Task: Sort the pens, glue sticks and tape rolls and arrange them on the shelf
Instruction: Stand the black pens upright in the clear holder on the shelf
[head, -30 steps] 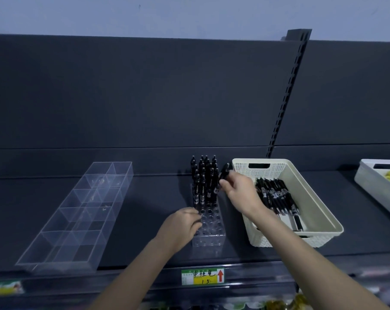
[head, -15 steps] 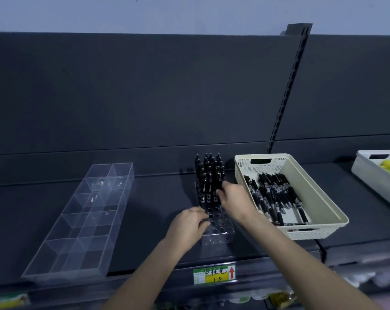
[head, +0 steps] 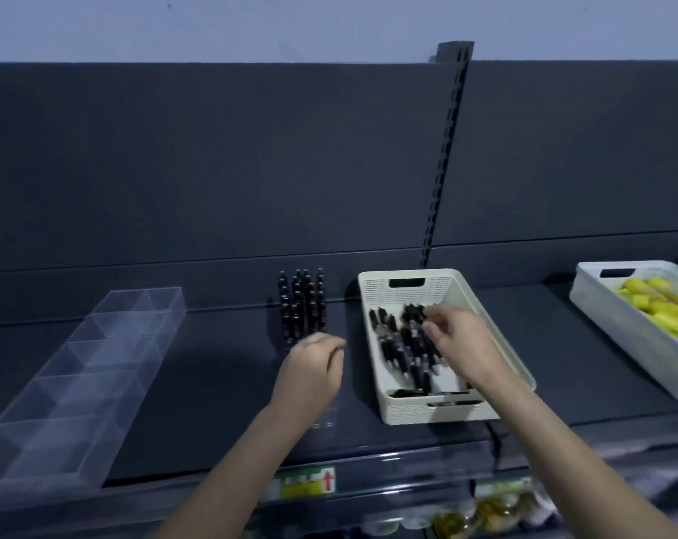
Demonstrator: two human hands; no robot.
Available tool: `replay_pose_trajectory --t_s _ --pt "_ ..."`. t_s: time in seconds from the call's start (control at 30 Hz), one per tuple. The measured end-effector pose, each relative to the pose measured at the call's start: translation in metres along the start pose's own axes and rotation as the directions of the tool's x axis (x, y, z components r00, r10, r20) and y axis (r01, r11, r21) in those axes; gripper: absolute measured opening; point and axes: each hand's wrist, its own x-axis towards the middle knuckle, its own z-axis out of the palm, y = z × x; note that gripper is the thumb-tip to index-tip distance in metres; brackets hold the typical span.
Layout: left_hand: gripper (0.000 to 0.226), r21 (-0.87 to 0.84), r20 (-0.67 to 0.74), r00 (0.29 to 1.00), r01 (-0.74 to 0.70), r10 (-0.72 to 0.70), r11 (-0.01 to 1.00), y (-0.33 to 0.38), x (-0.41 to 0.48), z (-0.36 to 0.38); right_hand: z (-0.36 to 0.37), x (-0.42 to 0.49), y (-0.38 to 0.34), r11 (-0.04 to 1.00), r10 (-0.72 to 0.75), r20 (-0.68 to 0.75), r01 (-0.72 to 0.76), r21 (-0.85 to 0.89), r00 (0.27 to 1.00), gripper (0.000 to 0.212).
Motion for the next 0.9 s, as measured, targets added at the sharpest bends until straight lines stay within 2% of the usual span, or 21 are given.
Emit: replay_pose_trajectory --t_s 0.13,0.23,0.3,0.43,0.5,0.53,0.6,0.63,0.7,0.73,0.8,0.83,0.9 --pt "0.032 -0.052 0.037 0.998 0.043 -0.041 0.998 0.056 0.031 0.034 -0.026 0.010 0.047 0.997 0.064 0.135 -0.056 -0.060 0.989 0.029" --pt "0.029 -0.042 0.140 0.972 0.196 -0.189 0.980 0.074 0.053 0.060 -0.035 0.018 0.061 0.997 0.078 0.253 -0.070 -0.042 0.964 0.028" --pt "0.018 0.014 0.206 0.926 0.320 -0.315 0.947 0.077 0.067 0.076 -0.034 0.024 0.062 0.995 0.096 0.343 -0.089 -0.037 0.934 0.017" --pt "0.012 0.246 0.357 0.774 0.461 -0.522 0.852 0.070 0.095 0.101 -0.018 0.042 0.062 0.987 0.151 0.504 -0.102 -0.124 0.850 0.016" --pt "0.034 0.328 0.437 0.701 0.460 -0.564 0.825 0.065 0.107 0.110 -0.007 0.051 0.062 0.971 0.197 0.543 -0.087 -0.222 0.816 0.020" --pt "0.053 0.372 0.448 0.677 0.453 -0.584 0.810 0.062 0.112 0.114 -0.002 0.057 0.062 0.961 0.220 0.546 -0.085 -0.262 0.809 0.022" --pt "0.088 0.427 0.422 0.657 0.464 -0.625 0.776 0.057 0.119 0.123 0.009 0.070 0.064 0.946 0.259 0.523 -0.102 -0.309 0.812 0.032" --pt "0.095 0.419 0.407 0.652 0.489 -0.640 0.765 0.054 0.121 0.127 0.012 0.075 0.064 0.936 0.277 0.510 -0.108 -0.335 0.815 0.038" --pt "0.084 0.342 0.388 0.654 0.553 -0.650 0.760 0.049 0.125 0.131 0.015 0.082 0.066 0.915 0.292 0.473 -0.099 -0.391 0.831 0.046" --pt "0.069 0.301 0.393 0.642 0.586 -0.658 0.752 0.046 0.127 0.132 0.017 0.083 0.068 0.903 0.298 0.449 -0.096 -0.420 0.842 0.050" --pt "0.024 0.219 0.413 0.634 0.628 -0.654 0.747 0.041 0.128 0.132 0.020 0.079 0.073 0.876 0.326 0.418 -0.104 -0.471 0.848 0.059" --pt "0.014 0.192 0.415 0.640 0.633 -0.647 0.750 0.039 0.128 0.133 0.022 0.076 0.075 0.867 0.336 0.423 -0.101 -0.488 0.842 0.061" --pt "0.022 0.164 0.416 0.648 0.637 -0.638 0.754 0.039 0.128 0.133 0.023 0.069 0.077 0.868 0.338 0.469 -0.078 -0.490 0.816 0.061"
